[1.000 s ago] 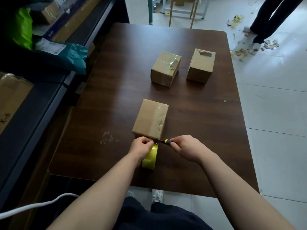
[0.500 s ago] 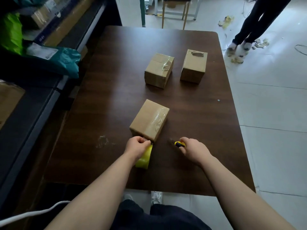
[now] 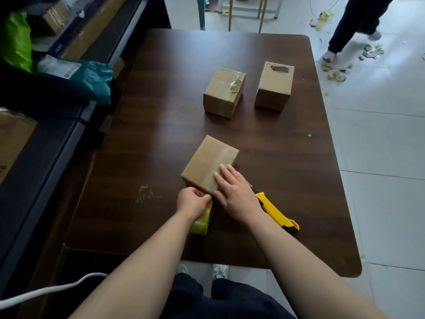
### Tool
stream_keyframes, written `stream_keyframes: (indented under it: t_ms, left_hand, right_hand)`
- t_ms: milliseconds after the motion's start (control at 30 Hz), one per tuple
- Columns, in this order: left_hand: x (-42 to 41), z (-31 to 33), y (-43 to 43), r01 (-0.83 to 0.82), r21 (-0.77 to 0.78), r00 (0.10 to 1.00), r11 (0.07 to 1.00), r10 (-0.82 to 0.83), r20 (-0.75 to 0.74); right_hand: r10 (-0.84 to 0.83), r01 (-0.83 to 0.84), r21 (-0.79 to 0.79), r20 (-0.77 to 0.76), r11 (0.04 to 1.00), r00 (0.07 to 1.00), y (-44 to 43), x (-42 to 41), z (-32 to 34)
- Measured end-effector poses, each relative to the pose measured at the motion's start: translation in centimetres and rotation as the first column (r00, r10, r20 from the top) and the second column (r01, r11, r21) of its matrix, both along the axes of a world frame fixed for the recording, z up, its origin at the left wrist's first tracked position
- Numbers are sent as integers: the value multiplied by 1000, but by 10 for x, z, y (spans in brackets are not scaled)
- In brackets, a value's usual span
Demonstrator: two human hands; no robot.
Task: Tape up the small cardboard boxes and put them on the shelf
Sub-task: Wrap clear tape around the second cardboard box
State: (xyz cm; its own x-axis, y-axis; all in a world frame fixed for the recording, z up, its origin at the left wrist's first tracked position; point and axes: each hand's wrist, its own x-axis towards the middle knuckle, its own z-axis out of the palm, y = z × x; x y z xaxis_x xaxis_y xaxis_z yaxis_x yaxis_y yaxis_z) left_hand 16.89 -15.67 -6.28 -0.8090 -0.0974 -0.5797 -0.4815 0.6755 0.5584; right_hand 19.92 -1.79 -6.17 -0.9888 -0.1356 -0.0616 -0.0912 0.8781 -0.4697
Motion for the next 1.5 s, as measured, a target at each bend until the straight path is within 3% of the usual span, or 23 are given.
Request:
stream_keyframes:
  t_ms: [133,233,367,533,733,900,1000,1100,1333,1433,1500]
  left_hand:
    - [2,-5,-18,-55,-115,998,992,59,30]
    - [4,-4,-30,-58,-55,998,997,59,24]
    - [1,9,-42,-27,51,994,998,32,-106]
    - [-18,20,-58,-135,136,952,981,167,-258]
    - [-47,11,-65,-175,83,905,981,194,-379]
    - [-63,0,-59,54,-50,842,997,-73,-535]
    - [-59,-4,-59,324,-297,756,898,-435,-490]
    - [-45,-10,-65,465,-395,686,792,-605,-404]
    - [-31,-22,-79,522,-490,662,698,-694,-283]
    - [-34,-18,-74,521,-536,664,664,-710,-234]
    - [-37,-13,-67,454,-563,669,691,-681,-297]
  right_hand:
    - [-26,23,41,84,999,996,7,-6,-9]
    - [-9,7,21,116,1000,993,9,-9,-11]
    - [37,-41,34,110,999,993,17,-17,-7]
    - [28,-41,79,156,996,987,34,-29,5]
    - [1,-24,100,229,995,973,42,-36,12]
    - [-69,42,125,217,991,974,49,-40,11]
    - [-114,84,152,201,985,973,55,-43,13]
    - [-167,138,133,240,982,956,58,-47,17]
    - [-183,182,24,225,983,957,57,-44,17]
    - [-293,311,-135,140,941,946,58,-43,16]
    - [-420,445,-229,151,866,895,60,-40,16]
